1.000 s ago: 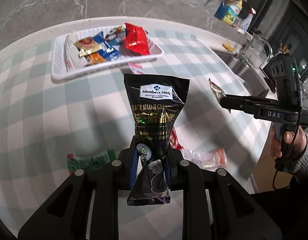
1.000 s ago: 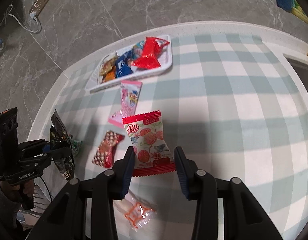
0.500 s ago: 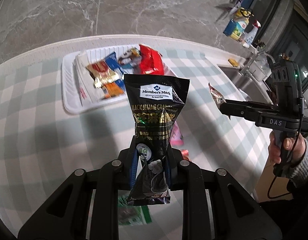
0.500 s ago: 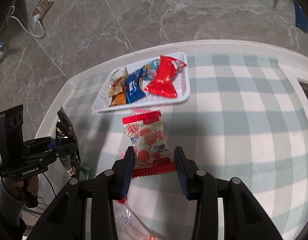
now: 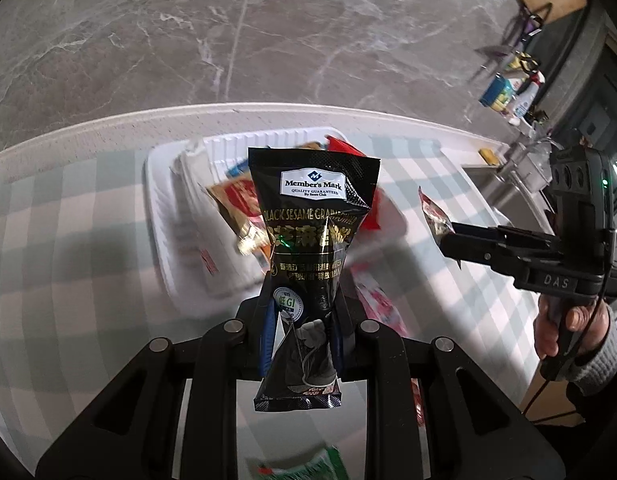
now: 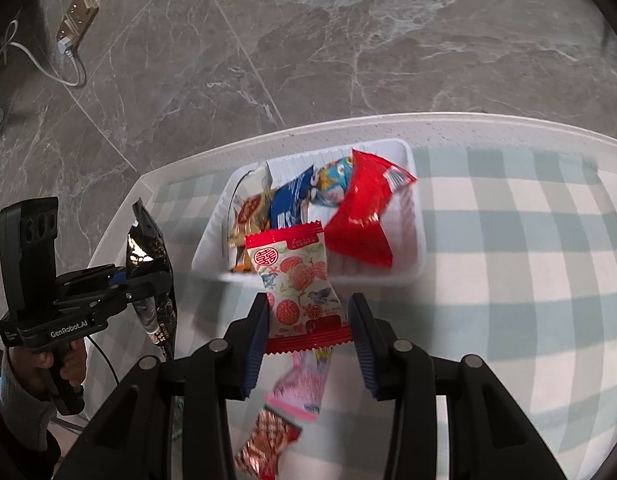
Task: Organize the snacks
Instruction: 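Carry the black sesame packet and red floral packet over the white tray and lower them, then open both tools to drop the two packets into the tray, then move the left tool to the green packet while the right tool reaches the clear cat-print wrapper, then grasp the green packet with the left tool while the right tool grasps the clear cat-print wrapper, then lift and carry the green packet and clear cat-print wrapper over the white tray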
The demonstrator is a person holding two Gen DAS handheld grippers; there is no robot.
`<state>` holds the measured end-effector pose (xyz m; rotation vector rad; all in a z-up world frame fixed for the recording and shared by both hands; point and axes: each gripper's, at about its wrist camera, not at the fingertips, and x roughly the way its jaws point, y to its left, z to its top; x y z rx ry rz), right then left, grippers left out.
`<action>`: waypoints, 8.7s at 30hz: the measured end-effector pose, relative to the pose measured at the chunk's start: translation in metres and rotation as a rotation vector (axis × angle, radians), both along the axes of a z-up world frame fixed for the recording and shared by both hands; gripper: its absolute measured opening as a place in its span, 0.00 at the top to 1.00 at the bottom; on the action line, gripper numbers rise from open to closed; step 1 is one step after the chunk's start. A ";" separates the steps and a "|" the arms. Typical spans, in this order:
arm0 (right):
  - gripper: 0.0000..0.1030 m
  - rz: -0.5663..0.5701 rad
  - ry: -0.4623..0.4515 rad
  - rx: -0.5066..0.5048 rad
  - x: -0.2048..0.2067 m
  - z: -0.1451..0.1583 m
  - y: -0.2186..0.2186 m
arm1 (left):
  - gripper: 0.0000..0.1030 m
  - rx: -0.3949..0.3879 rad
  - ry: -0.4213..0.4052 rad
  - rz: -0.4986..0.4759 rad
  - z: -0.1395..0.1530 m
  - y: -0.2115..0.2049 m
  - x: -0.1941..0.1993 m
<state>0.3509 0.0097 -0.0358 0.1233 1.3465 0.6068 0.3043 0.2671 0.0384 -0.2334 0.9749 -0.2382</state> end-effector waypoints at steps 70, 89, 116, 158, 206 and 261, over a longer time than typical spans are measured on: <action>0.52 0.122 -0.070 -0.033 -0.014 0.001 0.013 | 0.42 0.092 -0.001 0.129 -0.018 0.021 0.030; 0.48 0.304 -0.037 -0.061 -0.148 0.010 -0.032 | 0.42 0.088 0.144 0.111 -0.067 -0.031 -0.129; 0.45 0.344 -0.016 -0.097 -0.202 -0.001 -0.047 | 0.42 -0.025 0.127 -0.083 -0.065 -0.072 -0.182; 0.57 0.558 -0.109 -0.179 -0.225 -0.020 -0.031 | 0.42 0.246 0.198 -0.123 -0.104 -0.077 -0.154; 0.73 0.324 0.021 0.039 -0.175 0.009 -0.063 | 0.74 0.129 0.106 -0.138 -0.079 -0.082 -0.146; 0.73 0.203 0.004 0.140 -0.030 -0.010 -0.021 | 0.74 0.058 0.010 -0.027 -0.035 -0.036 -0.037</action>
